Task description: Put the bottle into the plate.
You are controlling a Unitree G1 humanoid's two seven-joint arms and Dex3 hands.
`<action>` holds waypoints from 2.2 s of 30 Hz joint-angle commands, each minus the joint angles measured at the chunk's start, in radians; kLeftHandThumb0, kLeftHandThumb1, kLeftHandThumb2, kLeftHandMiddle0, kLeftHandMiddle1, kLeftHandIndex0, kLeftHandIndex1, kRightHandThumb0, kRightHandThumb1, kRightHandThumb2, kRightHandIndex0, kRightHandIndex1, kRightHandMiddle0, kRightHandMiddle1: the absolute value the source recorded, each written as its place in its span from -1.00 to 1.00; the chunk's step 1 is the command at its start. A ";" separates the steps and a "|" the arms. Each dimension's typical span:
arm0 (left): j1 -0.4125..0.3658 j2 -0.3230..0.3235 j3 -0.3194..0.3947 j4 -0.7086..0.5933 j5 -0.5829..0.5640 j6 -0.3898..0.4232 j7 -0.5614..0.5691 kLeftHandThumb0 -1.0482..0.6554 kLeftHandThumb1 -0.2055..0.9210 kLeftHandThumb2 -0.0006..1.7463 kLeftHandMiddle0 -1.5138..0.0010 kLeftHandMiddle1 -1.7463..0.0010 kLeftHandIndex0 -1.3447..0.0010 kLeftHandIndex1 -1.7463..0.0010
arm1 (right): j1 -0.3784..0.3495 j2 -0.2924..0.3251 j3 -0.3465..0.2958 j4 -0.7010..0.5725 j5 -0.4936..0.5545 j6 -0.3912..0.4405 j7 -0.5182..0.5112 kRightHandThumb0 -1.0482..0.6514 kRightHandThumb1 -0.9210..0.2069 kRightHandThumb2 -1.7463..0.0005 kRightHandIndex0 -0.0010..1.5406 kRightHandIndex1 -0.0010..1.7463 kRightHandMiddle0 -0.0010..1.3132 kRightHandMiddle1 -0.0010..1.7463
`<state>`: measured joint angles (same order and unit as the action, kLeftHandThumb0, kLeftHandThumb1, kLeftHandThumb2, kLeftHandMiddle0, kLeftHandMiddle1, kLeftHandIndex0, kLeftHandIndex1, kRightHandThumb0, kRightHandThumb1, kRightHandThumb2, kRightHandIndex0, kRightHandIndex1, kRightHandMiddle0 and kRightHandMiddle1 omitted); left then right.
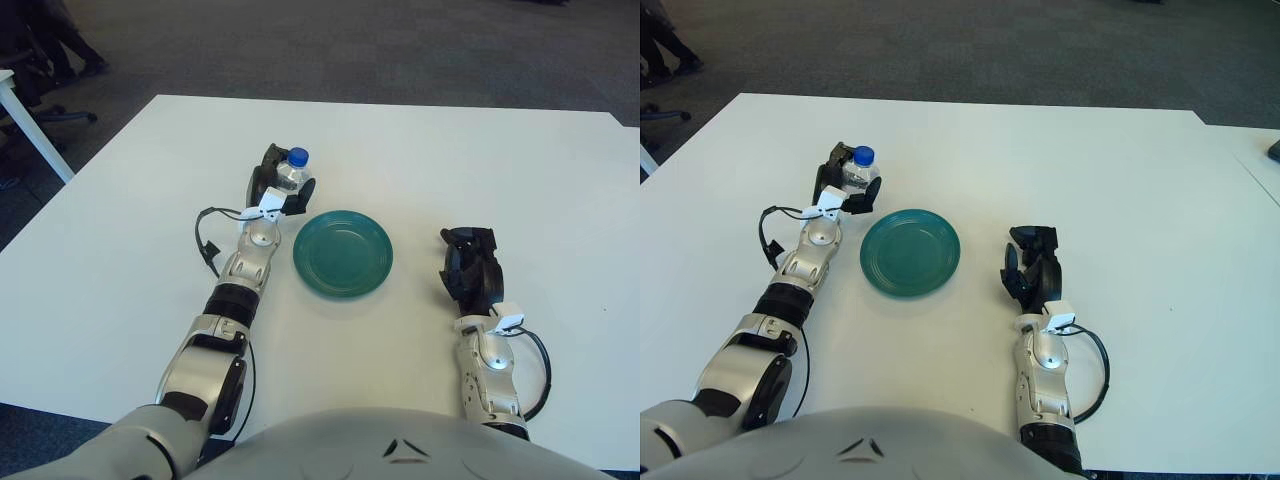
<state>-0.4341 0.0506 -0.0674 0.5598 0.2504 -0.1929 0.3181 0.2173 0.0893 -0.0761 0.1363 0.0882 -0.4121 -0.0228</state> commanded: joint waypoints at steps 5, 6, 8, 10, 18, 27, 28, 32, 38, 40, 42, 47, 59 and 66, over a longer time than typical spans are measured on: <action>0.012 0.001 0.012 0.019 -0.012 -0.091 0.009 0.19 0.00 0.38 -0.60 -1.00 -0.44 -1.00 | 0.025 0.001 -0.004 0.043 0.003 0.055 -0.003 -0.18 -1.00 0.40 -0.32 0.08 -0.71 1.00; 0.030 -0.002 0.011 -0.009 -0.014 -0.104 0.007 0.19 0.00 0.38 -0.60 -1.00 -0.44 -1.00 | 0.025 0.001 -0.004 0.042 0.003 0.059 -0.002 -0.18 -1.00 0.40 -0.32 0.08 -0.71 1.00; 0.065 -0.011 0.005 -0.074 -0.014 -0.117 0.002 0.20 0.00 0.38 -0.59 -1.00 -0.44 -1.00 | 0.026 0.000 -0.004 0.039 0.003 0.063 -0.001 -0.18 -1.00 0.40 -0.33 0.07 -0.71 1.00; 0.087 -0.018 0.000 -0.122 -0.011 -0.115 -0.002 0.20 0.00 0.38 -0.59 -1.00 -0.44 -1.00 | 0.027 -0.001 -0.004 0.038 0.003 0.065 -0.001 -0.18 -1.00 0.40 -0.33 0.07 -0.71 1.00; 0.161 -0.029 -0.027 -0.272 0.001 -0.125 -0.041 0.20 -0.01 0.38 -0.59 -1.00 -0.44 -1.00 | 0.028 -0.003 -0.002 0.038 -0.003 0.068 -0.002 -0.18 -1.00 0.40 -0.34 0.06 -0.71 1.00; 0.244 -0.050 -0.071 -0.468 0.015 -0.075 -0.094 0.18 -0.02 0.37 -0.60 -1.00 -0.45 -1.00 | 0.026 -0.002 0.002 0.043 -0.013 0.071 -0.007 -0.18 -1.00 0.40 -0.35 0.04 -0.71 1.00; 0.249 -0.055 -0.079 -0.501 0.003 -0.066 -0.114 0.18 -0.02 0.36 -0.61 -1.00 -0.45 -1.00 | 0.024 -0.001 0.004 0.047 -0.015 0.072 -0.008 -0.18 -1.00 0.40 -0.35 0.04 -0.71 1.00; 0.258 -0.063 -0.092 -0.564 -0.019 -0.045 -0.155 0.17 -0.02 0.35 -0.62 -1.00 -0.45 -1.00 | 0.017 0.003 0.007 0.064 -0.021 0.070 -0.011 -0.18 -1.00 0.40 -0.35 0.03 -0.71 1.00; 0.274 -0.063 -0.110 -0.643 -0.030 -0.030 -0.205 0.18 -0.01 0.34 -0.61 -1.00 -0.44 -1.00 | 0.011 0.009 0.013 0.076 -0.028 0.082 -0.015 -0.18 -1.00 0.40 -0.37 0.01 -0.71 1.00; 0.279 -0.064 -0.111 -0.656 -0.027 -0.023 -0.211 0.18 0.00 0.34 -0.61 -1.00 -0.44 -1.00 | 0.012 0.009 0.015 0.076 -0.030 0.083 -0.016 -0.18 -1.00 0.40 -0.37 0.00 -0.71 1.00; 0.286 -0.064 -0.115 -0.675 -0.015 -0.016 -0.214 0.18 0.00 0.34 -0.60 -1.00 -0.43 -1.00 | 0.010 0.011 0.018 0.080 -0.035 0.080 -0.020 -0.18 -1.00 0.40 -0.36 0.00 -0.71 1.00; 0.310 -0.073 -0.135 -0.726 -0.008 0.007 -0.231 0.18 0.01 0.34 -0.59 -1.00 -0.41 -1.00 | 0.002 0.013 0.019 0.101 -0.047 0.070 -0.033 -0.18 -1.00 0.40 -0.34 0.00 -0.71 1.00; 0.350 -0.080 -0.183 -0.778 -0.043 0.012 -0.298 0.18 0.00 0.33 -0.59 -1.00 -0.40 -1.00 | -0.008 0.016 0.029 0.132 -0.050 0.063 -0.036 -0.18 -1.00 0.40 -0.34 0.03 -0.71 1.00; 0.358 -0.086 -0.199 -0.781 -0.090 0.045 -0.351 0.18 0.00 0.32 -0.59 -1.00 -0.40 -1.00 | -0.007 0.017 0.036 0.135 -0.058 0.065 -0.043 -0.18 -1.00 0.39 -0.36 0.03 -0.71 1.00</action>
<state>-0.0873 -0.0359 -0.2586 -0.2101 0.1910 -0.1743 -0.0052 0.1701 0.0894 -0.0566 0.1935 0.0436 -0.3959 -0.0620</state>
